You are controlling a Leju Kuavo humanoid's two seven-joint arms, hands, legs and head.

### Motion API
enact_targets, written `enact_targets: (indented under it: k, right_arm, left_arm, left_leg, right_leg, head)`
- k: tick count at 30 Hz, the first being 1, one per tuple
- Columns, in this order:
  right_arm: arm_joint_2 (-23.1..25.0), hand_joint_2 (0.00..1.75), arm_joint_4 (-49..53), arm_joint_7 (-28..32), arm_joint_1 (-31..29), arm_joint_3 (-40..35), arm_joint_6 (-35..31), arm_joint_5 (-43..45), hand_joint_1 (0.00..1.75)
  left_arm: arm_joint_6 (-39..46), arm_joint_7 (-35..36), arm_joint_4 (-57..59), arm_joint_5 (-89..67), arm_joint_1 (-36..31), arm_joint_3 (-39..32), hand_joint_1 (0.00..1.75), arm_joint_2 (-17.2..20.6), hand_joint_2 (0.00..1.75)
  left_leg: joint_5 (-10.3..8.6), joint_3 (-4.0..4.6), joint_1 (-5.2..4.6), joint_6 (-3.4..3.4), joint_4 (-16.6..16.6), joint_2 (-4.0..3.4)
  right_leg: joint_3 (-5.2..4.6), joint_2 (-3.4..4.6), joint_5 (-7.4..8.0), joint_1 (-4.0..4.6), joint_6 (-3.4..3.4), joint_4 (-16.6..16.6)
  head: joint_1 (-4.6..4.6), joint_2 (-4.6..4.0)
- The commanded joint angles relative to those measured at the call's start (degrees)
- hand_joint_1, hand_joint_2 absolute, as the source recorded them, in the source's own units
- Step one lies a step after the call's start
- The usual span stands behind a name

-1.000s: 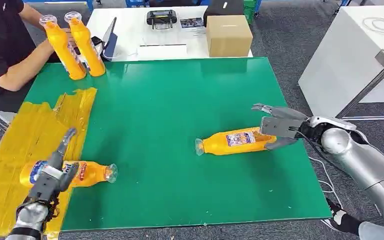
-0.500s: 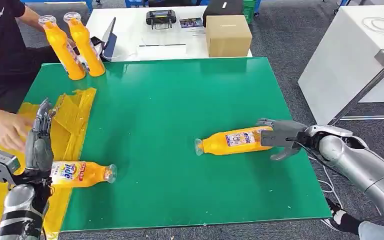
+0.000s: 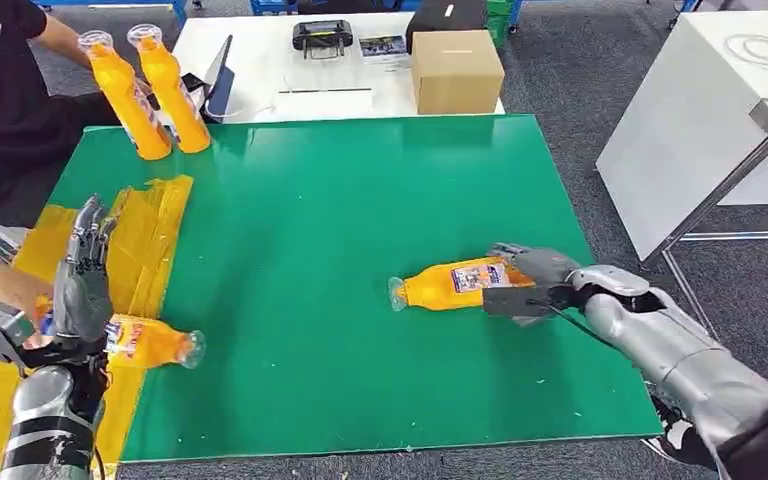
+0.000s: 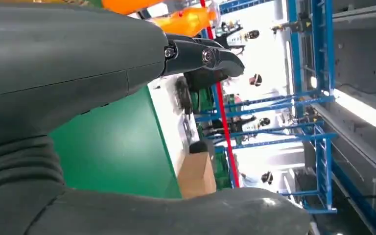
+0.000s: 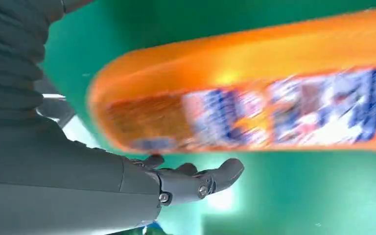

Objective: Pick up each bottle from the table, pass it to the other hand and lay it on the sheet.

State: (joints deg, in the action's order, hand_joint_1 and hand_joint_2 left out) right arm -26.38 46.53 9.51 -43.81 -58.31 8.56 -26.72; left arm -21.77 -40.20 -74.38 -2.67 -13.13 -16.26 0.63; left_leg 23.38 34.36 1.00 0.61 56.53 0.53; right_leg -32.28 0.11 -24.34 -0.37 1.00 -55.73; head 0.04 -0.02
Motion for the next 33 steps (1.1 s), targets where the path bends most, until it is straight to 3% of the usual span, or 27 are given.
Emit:
enact_targets:
  k: [1, 10, 11, 29, 33]
  right_arm:
    - [13.78, 1.75, -14.88, 0.40, 2.37, 5.43, -5.15, -9.43, 0.00]
    - [17.39, 1.75, -19.73, 0.39, 2.50, 6.67, -2.89, -14.42, 0.00]
    - [16.92, 1.75, -20.58, 1.08, 1.74, 5.65, -0.58, -15.14, 1.75]
    - [15.89, 1.75, -22.41, 0.85, 0.65, 6.55, 3.26, -13.72, 1.75]
    - [18.08, 1.75, -21.70, -0.03, 2.14, 11.84, -1.17, -9.63, 1.75]
  left_arm:
    - [-2.58, 0.20, 5.85, 0.87, -1.86, -4.30, 0.00, -1.72, 0.00]
    - [-3.20, 0.20, 8.83, 0.97, -3.47, -4.57, 0.00, -1.78, 0.00]
    - [-3.45, 0.20, 9.65, 1.14, -3.98, -4.42, 0.00, -1.72, 0.00]
    - [-2.77, 0.20, 11.69, 0.91, -4.98, -4.16, 0.00, -1.62, 0.00]
    - [-2.45, 0.20, 11.67, 1.31, -4.04, -4.60, 0.00, -2.11, 0.00]
  left_leg:
    - [0.14, -0.38, 0.01, -0.04, -0.12, -0.22]
    - [0.04, -0.25, 0.01, -0.04, -0.08, -0.05]
    - [0.05, -0.31, 0.02, -0.06, -0.08, -0.02]
    - [0.01, -0.58, 0.00, -0.03, -0.06, 0.09]
    - [0.02, -0.62, 0.01, -0.05, -0.07, 0.08]
  right_leg:
    - [0.33, 0.16, -0.06, 0.03, -0.03, 0.15]
    - [0.23, -0.03, -0.04, 0.05, -0.02, 0.10]
    - [0.31, -0.07, -0.06, 0.06, -0.03, 0.12]
    - [0.57, -0.15, -0.05, 0.00, -0.02, 0.12]
    - [0.61, -0.14, -0.05, 0.01, -0.02, 0.15]
  head:
    - [0.00, 0.00]
    - [0.02, 0.00]
    - [0.02, 0.00]
    - [0.02, 0.00]
    - [0.02, 0.00]
